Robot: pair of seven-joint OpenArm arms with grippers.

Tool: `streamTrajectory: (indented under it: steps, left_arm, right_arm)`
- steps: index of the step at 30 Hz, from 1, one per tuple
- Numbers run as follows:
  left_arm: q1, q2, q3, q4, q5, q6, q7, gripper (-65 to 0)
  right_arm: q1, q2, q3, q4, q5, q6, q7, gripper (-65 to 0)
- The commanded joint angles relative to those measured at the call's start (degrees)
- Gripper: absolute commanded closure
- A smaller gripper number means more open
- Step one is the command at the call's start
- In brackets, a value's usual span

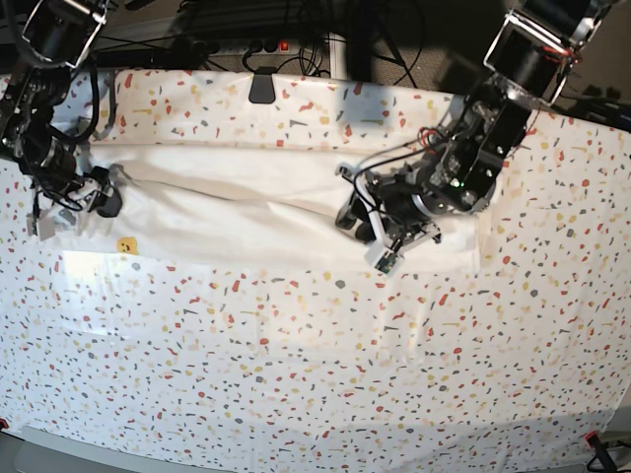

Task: Fold the T-shirt properly
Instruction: 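Grasp both ends of the folded strip with both grippers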

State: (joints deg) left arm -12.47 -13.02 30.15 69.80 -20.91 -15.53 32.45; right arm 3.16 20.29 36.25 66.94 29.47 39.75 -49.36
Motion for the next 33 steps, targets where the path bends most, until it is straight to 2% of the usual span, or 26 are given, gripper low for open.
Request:
streamTrajectory:
  steps: [1, 9, 14, 16, 20, 26, 33]
  left_arm:
    - [0.07, -2.10, -0.09, -3.67, 6.51, 5.86, 10.19, -22.8]
    - [-9.57, -2.10, -0.09, -11.15, 6.47, 5.81, 9.46, -22.8]
    - [-11.65, -2.08, -0.09, -12.17, 5.97, 5.81, 10.56, -22.8]
    - [-11.45, -2.05, -0.09, -12.09, 3.26, 5.60, 12.83, -22.8]
    - [-10.69, -2.08, -0.09, -11.61, -4.37, 1.22, 17.68, -22.8]
    - [-10.78, -2.12, -0.09, -5.86, -4.48, 0.96, 18.16, -22.8]
    - [-10.38, -2.67, -0.09, 6.40, -4.63, 1.99, 31.95, -22.8]
  right_arm:
    - [0.52, 0.15, -0.33, -1.16, -2.29, -0.79, -2.10, -30.5]
    - [3.76, -2.84, -0.33, -2.62, -2.54, -0.81, 2.05, -30.5]
    - [4.81, -5.33, -0.35, -2.64, -2.95, -0.79, 2.21, -30.4]
    - [4.74, -5.55, -0.33, -2.64, -2.97, -0.76, 2.03, -30.4]
    - [4.81, -5.25, -0.33, -2.64, -3.10, -0.87, 2.58, -30.4]
    - [4.79, -7.43, -0.33, -2.64, -3.13, -0.96, 2.69, -30.4]
    - [4.79, -7.82, -0.33, -2.62, -3.17, -0.96, 2.64, -30.4]
